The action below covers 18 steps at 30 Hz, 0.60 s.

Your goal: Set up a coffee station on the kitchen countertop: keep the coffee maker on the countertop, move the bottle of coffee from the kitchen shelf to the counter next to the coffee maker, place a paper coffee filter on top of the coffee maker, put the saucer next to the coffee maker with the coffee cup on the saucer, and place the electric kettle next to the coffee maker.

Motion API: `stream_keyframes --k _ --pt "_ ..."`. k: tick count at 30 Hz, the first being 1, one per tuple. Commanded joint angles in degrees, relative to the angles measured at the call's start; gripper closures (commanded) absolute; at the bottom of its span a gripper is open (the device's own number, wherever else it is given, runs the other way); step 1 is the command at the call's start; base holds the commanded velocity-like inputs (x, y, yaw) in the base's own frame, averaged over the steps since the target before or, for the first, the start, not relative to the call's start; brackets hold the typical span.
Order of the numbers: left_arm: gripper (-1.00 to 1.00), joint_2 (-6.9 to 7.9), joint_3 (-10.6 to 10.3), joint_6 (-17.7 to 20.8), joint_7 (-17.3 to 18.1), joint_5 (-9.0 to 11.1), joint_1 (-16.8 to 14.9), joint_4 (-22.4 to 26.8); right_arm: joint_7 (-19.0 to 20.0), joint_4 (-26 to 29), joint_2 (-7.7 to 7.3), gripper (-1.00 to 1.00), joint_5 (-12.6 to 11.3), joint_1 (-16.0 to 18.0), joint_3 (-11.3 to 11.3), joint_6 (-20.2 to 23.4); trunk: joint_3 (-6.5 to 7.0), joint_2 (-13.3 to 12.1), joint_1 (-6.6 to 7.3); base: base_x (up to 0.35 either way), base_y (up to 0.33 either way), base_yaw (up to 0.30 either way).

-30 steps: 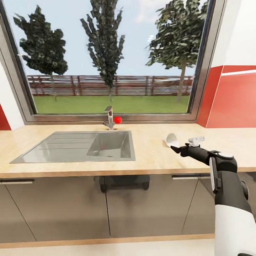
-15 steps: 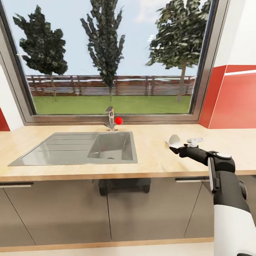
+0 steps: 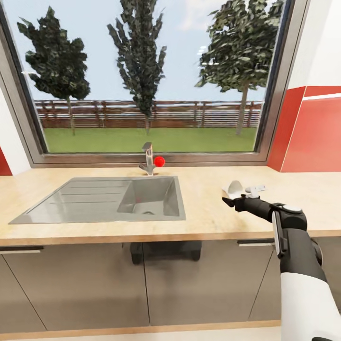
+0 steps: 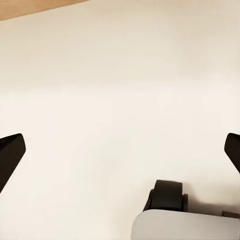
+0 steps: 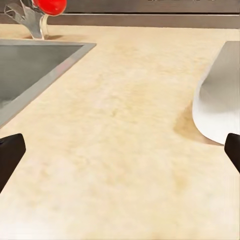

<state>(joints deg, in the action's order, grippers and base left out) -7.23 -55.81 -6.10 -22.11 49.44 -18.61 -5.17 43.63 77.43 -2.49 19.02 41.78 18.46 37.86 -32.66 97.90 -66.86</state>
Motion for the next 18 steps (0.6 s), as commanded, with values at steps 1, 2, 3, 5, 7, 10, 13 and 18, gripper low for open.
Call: stream_keyframes --k 1,2,3,5,7,10,13,18 --pt "-1.00 -0.07 -0.32 -0.25 0.05 0.39 -0.04 -0.19 0.58 -0.47 0.02 -1.00 0.63 0.06 0.12 -0.59 -0.06 0.03 0.00 0.011 0.006 0.000" --pt "-1.00 -0.07 -0.33 -0.27 0.05 0.39 -0.03 -0.19 0.58 -0.71 0.02 -1.00 0.64 0.06 0.13 -0.84 -0.06 0.03 0.00 0.009 0.005 0.000" --pt "-1.00 -0.07 -0.32 -0.26 0.05 0.39 -0.03 -0.19 0.55 -1.42 0.03 -1.00 0.67 0.06 0.19 -1.39 -0.06 0.03 0.00 0.004 0.003 0.000" --pt "-1.00 -0.07 -0.34 -0.26 0.05 0.39 -0.03 -0.19 -1.27 -2.89 -0.19 -1.00 0.69 0.06 0.38 -2.76 -0.06 0.03 0.00 0.059 0.000 0.000" --pt "-1.00 -0.07 -0.35 -0.28 0.05 0.39 -0.03 -0.19 -2.40 -3.48 -0.36 -1.00 0.68 0.06 0.45 -4.14 -0.06 0.03 0.00 0.085 0.000 0.000" --pt "-1.00 -0.07 -0.34 -0.28 0.05 0.39 -0.03 -0.19 -3.05 -4.47 -0.61 -1.00 0.68 0.06 0.56 -5.39 -0.06 0.03 0.00 0.140 0.000 0.000" --pt "-1.00 -0.07 -0.35 -0.28 0.05 0.39 -0.03 -0.19 -3.23 -5.11 -0.67 -1.00 0.67 0.06 0.63 -6.63 -0.06 0.03 0.00 0.213 0.000 0.000" --pt "-1.00 -0.07 -0.35 -0.31 0.05 0.39 0.01 -0.19 -3.29 -5.97 -0.84 -1.00 0.67 0.06 1.02 -9.95 -0.06 0.03 0.00 0.081 0.000 0.000"
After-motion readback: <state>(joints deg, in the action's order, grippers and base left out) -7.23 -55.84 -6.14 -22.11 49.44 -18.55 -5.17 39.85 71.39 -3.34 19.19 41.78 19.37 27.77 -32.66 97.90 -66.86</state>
